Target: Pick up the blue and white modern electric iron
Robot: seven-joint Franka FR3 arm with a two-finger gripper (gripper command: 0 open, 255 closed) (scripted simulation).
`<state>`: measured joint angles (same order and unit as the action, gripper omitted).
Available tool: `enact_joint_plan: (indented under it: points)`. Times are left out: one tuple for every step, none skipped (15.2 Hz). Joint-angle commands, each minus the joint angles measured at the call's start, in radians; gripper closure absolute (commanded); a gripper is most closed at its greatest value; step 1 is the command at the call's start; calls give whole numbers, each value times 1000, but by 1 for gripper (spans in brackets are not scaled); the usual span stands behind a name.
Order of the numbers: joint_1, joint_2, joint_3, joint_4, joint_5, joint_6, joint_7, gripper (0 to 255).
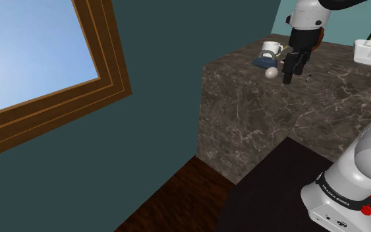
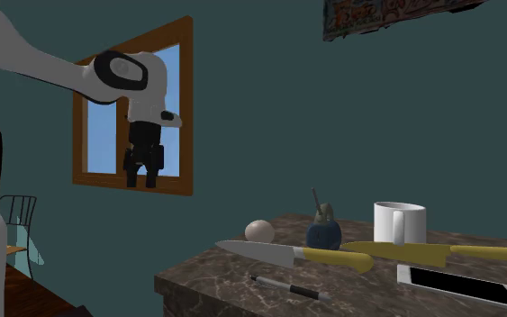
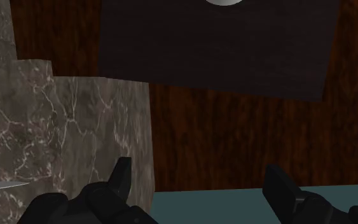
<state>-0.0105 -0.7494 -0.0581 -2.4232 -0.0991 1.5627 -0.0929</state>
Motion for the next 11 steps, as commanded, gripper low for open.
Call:
enact_joint_plan:
  points:
    - [0, 0, 0, 0, 0, 0, 0, 0]
    - [-7, 26, -18, 15, -13, 13, -20, 0]
    - [-13, 52, -36, 32, -26, 26, -40, 0]
    - [-18, 79, -54, 50, -37, 38, -60, 0]
    - [-24, 107, -72, 69, -48, 50, -80, 0]
    - [-29, 136, -89, 88, -57, 62, -99, 0]
    - [-33, 165, -106, 110, -65, 73, -119, 0]
    - [-37, 194, -123, 132, -72, 84, -139, 0]
    - [-40, 225, -140, 155, -77, 94, -159, 0]
    - [-44, 255, -156, 180, -82, 104, -179, 0]
    - [-47, 287, -172, 205, -85, 113, -199, 0]
